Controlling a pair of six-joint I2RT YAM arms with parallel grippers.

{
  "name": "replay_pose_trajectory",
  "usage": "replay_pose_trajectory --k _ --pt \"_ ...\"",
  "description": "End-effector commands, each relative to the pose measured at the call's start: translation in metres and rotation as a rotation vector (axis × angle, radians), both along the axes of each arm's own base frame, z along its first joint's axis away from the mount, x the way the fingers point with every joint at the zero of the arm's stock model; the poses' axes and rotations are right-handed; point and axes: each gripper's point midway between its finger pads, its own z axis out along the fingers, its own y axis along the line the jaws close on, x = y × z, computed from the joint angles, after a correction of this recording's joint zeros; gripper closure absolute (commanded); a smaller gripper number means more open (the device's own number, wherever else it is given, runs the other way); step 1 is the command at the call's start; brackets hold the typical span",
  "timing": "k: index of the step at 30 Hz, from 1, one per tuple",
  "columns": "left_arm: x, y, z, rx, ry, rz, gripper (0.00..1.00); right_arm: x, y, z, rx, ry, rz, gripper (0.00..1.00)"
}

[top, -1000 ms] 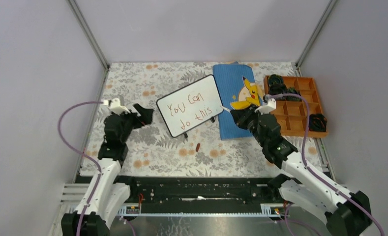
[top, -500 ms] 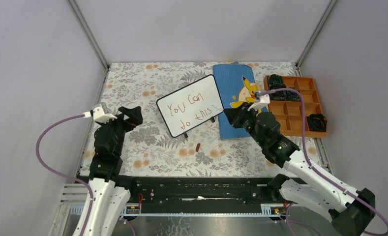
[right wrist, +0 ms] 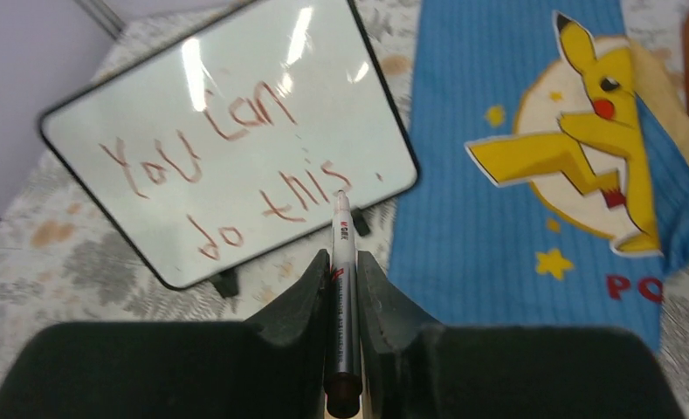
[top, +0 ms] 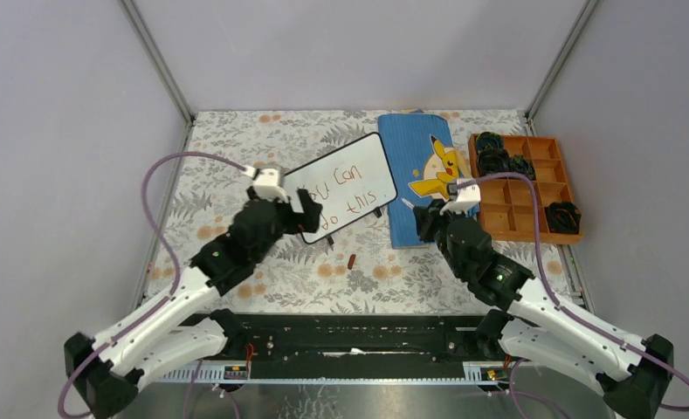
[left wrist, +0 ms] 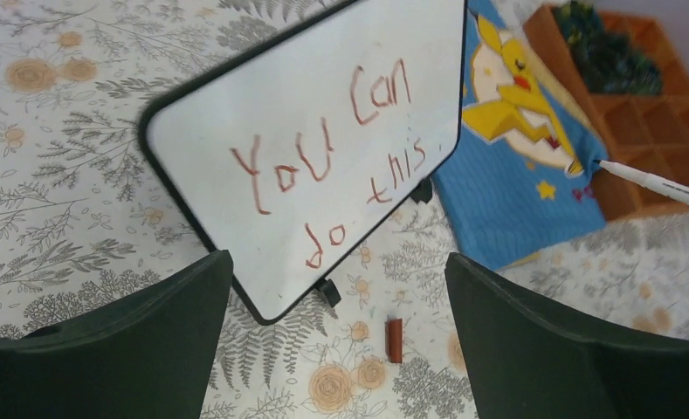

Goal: Write a sentence on the whiteboard
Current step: Write a sentence on the whiteboard, then close the whiteboard marker at the center of the board.

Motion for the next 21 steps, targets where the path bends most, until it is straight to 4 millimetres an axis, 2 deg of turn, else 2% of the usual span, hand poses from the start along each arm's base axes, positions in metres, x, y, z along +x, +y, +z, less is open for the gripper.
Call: replay_pose_trajectory --k 1,4,6,9,11,14,18,21 --pt "0.003 -0.001 -0.005 0.206 -0.008 0.087 0.01 -0.007 -0.033 -0.028 -0.056 0.033 -0.111 1.0" --pt "0.001 -0.008 -0.001 0.155 -0.021 0.078 0.01 -0.016 -0.038 -0.042 -0.041 0.061 -0.103 1.0" --pt "-0.004 -0.012 0.01 0.069 -0.062 0.053 0.01 -0.022 -0.041 -0.05 -0.04 0.083 -0.099 1.0" --pt "-0.025 -0.028 0.039 -0.079 -0.197 -0.106 0.01 -0.026 -0.046 -0.058 -0.047 0.099 -0.108 1.0" --pt "-0.037 -0.037 0.043 -0.129 -0.261 -0.2 0.01 -0.026 -0.05 -0.059 -0.049 0.097 -0.122 1.0" --pt "-0.038 -0.047 0.016 -0.072 -0.119 -0.229 0.01 -0.026 -0.051 -0.059 -0.056 0.099 -0.126 1.0" --pt "-0.034 -0.067 -0.043 0.119 0.185 -0.255 0.01 -0.027 -0.053 -0.056 -0.058 0.103 -0.136 1.0" --pt "-0.038 -0.075 -0.068 0.237 0.299 -0.235 0.01 -0.027 -0.056 -0.054 -0.054 0.099 -0.145 1.0"
